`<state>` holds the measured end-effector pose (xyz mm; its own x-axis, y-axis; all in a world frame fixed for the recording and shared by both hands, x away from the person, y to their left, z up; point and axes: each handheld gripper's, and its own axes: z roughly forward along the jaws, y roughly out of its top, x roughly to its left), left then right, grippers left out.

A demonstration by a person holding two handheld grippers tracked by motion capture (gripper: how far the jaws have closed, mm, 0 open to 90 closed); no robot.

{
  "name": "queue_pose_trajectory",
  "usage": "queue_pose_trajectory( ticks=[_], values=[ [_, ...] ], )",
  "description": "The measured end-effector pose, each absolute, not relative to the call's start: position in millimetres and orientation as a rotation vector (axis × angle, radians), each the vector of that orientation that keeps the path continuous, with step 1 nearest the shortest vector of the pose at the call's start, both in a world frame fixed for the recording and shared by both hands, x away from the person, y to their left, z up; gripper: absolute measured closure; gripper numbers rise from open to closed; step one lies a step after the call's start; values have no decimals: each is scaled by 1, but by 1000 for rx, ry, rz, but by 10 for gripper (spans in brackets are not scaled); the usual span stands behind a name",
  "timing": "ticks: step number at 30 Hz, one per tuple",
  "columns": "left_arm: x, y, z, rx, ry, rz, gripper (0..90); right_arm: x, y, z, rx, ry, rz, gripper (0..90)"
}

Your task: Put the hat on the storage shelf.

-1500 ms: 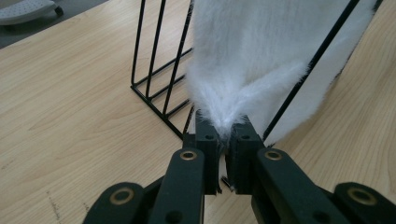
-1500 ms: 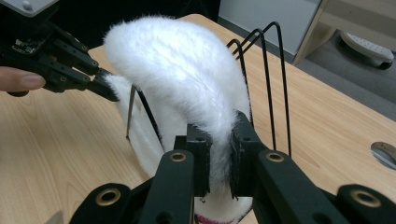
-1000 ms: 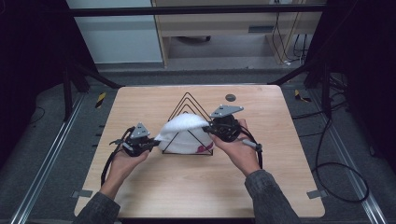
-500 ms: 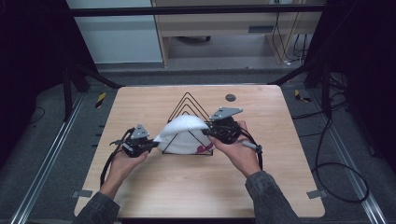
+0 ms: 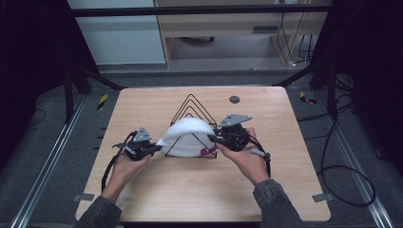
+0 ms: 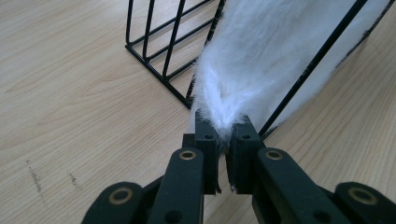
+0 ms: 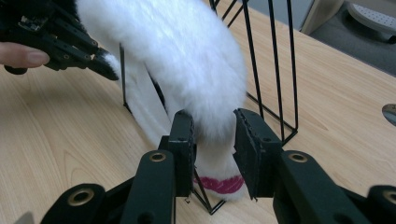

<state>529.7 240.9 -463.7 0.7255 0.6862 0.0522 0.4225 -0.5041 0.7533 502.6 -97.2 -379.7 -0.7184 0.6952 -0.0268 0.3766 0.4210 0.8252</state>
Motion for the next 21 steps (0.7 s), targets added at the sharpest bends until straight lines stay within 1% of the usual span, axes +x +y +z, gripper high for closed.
queue_pose_trajectory(
  ticks=[10,21],
  values=[
    [529,240,-465,2183,840,454,829,494,-111,-381,948,2286,1221,650],
    [528,241,-468,2199,842,451,802,485,-122,-384,970,2293,1201,649]
  ],
)
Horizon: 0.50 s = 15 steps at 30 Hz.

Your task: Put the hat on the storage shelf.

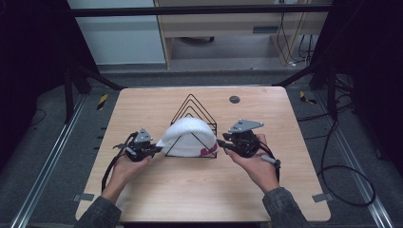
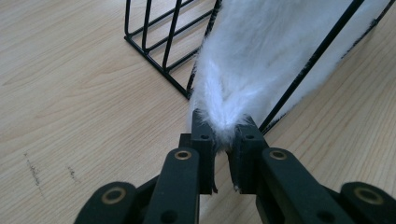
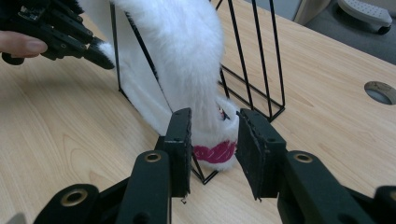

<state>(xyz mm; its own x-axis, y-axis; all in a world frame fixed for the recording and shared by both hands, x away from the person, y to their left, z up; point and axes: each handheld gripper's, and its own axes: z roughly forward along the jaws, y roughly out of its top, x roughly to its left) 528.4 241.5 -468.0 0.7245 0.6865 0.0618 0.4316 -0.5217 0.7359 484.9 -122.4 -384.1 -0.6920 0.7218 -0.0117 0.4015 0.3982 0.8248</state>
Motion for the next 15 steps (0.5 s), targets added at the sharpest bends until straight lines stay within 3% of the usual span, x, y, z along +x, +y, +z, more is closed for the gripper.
queue_pose_trajectory(
  ticks=[4,15],
  values=[
    [525,243,-468,2219,857,477,717,480,-125,-385,969,2296,1195,608],
    [512,250,-462,2197,883,462,220,472,-128,-394,1015,2247,1183,389]
  ],
)
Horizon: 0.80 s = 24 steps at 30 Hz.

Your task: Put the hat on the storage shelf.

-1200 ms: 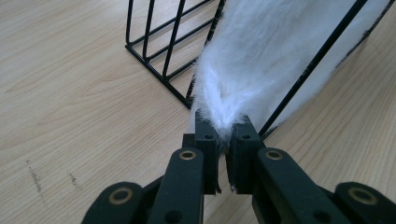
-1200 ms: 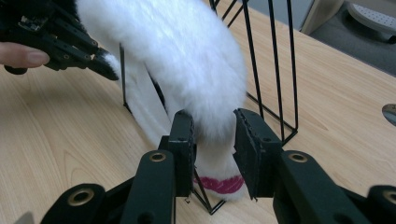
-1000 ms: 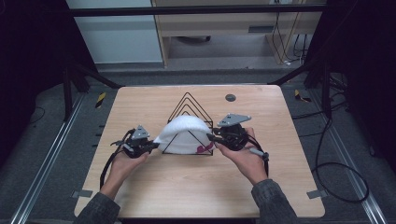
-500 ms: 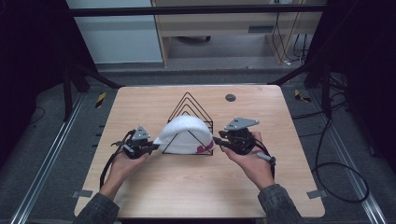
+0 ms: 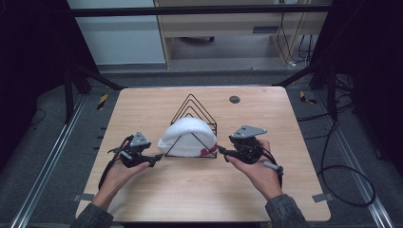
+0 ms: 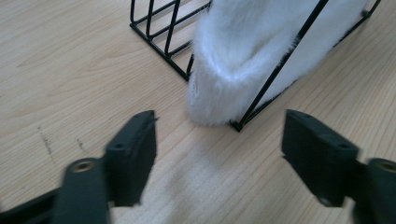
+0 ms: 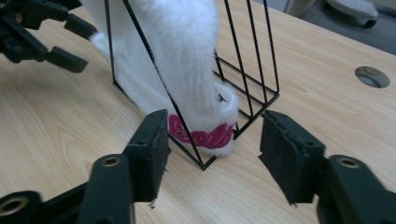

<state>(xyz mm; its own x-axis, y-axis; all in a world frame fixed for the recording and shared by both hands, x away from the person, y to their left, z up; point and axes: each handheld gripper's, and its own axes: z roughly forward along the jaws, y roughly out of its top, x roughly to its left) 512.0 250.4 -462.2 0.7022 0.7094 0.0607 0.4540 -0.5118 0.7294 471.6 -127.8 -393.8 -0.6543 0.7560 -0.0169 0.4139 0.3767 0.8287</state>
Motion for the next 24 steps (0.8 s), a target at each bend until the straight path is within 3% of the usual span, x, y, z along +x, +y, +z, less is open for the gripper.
queue_pose_trajectory(
  ticks=[5,10,17,24],
  values=[
    [504,262,-460,2152,917,451,76,462,-132,-399,1036,2226,1194,244],
    [495,273,-464,2135,926,460,64,451,-141,-405,1033,2212,1177,134],
    [490,279,-471,2154,946,465,59,436,-158,-408,997,2208,1165,72],
    [491,282,-486,2183,982,466,52,426,-179,-411,1015,2192,1152,72]
  ],
)
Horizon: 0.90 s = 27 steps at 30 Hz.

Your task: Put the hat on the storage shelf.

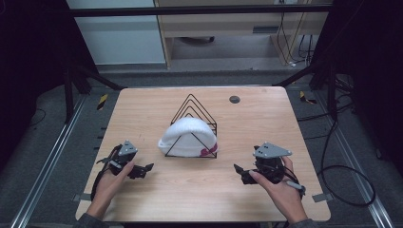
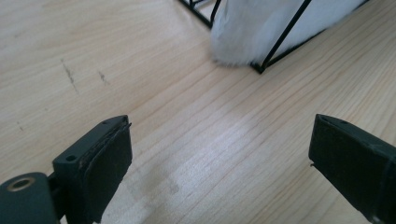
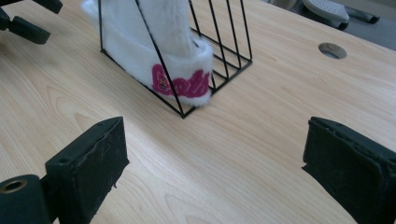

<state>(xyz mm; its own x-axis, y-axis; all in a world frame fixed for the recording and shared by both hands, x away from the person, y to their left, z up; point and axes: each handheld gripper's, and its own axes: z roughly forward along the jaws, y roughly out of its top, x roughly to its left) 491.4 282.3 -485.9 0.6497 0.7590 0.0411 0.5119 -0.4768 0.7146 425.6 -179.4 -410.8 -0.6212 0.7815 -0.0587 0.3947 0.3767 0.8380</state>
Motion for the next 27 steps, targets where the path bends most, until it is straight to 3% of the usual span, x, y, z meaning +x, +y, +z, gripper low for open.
queue_pose_trajectory(
  ticks=[12,27],
  values=[
    [501,286,-506,2174,1032,461,36,431,-212,-430,1129,2146,1060,117],
    [502,287,-508,2165,1031,466,3,482,-233,-473,1359,2144,993,137]
  ],
)
